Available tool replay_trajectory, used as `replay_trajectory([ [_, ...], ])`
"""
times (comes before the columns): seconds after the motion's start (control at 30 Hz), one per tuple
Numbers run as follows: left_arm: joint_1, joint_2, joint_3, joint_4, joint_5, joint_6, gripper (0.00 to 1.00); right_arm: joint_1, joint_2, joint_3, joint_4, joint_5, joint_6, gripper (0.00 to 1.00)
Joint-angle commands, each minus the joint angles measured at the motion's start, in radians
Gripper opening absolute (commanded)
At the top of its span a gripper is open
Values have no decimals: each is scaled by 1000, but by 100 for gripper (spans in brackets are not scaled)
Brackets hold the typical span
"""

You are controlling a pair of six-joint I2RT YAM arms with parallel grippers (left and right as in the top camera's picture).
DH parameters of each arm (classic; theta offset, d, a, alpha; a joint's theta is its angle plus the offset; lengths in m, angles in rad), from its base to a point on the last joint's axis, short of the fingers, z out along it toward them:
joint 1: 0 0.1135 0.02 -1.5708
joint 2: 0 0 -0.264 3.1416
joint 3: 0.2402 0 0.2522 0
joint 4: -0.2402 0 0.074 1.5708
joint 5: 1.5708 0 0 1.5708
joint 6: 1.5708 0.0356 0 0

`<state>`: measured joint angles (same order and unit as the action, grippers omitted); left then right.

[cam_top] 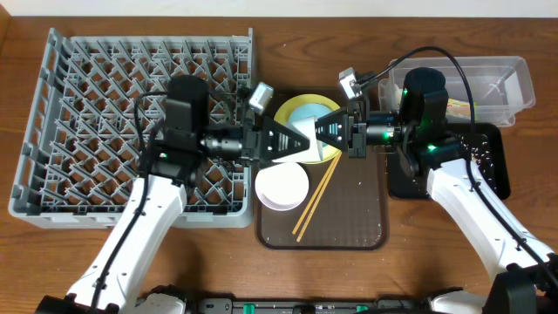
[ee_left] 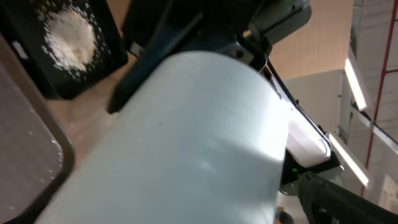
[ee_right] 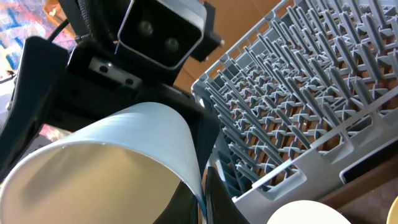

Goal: Sort waste into correct bins and load items into the dishwasher rack
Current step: 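Hand the white cup from the right gripper to the left gripper, then place the white cup upright in the dish rack with the left gripper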

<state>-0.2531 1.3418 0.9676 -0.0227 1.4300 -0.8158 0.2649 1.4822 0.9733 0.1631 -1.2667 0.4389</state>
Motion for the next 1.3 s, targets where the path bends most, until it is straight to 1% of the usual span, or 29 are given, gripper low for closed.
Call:
replay_trajectory([
  [0.0,-11,-1,18,6,-2,-36,92,13,9,12,6,-16,14,1],
  [0.1,-12,-1,18,10,-29,-35,84,14,9,12,5,-16,14,1],
  [0.17,-12,-1,18,21,-36,-35,82,13,9,12,5,-17,14,1],
  [0.4,-12,-1,18,93,-39,-35,82,31,9,12,1,-17,14,1],
  [0.53,-12,-1,18,93,-72,-34,85,45,9,12,1,-17,14,1],
  [0.97,-12,-1,18,93,-81,-32,84,46,9,12,2,36,13,1],
  [1.07,-12,-1,18,93,-81,-23,79,46,9,12,1,35,13,1],
  [1.1,-12,-1,18,92,-82,-7,75,46,9,12,2,35,13,3],
  [1.13,-12,-1,18,92,-82,31,65,46,9,12,2,35,13,10],
  [1.17,-12,-1,18,90,-85,63,59,46,9,12,1,35,13,13],
  [1.23,-12,-1,18,82,-111,99,56,46,9,12,1,36,13,16],
  [1.27,-12,-1,18,81,-130,110,55,45,9,12,1,35,13,20],
])
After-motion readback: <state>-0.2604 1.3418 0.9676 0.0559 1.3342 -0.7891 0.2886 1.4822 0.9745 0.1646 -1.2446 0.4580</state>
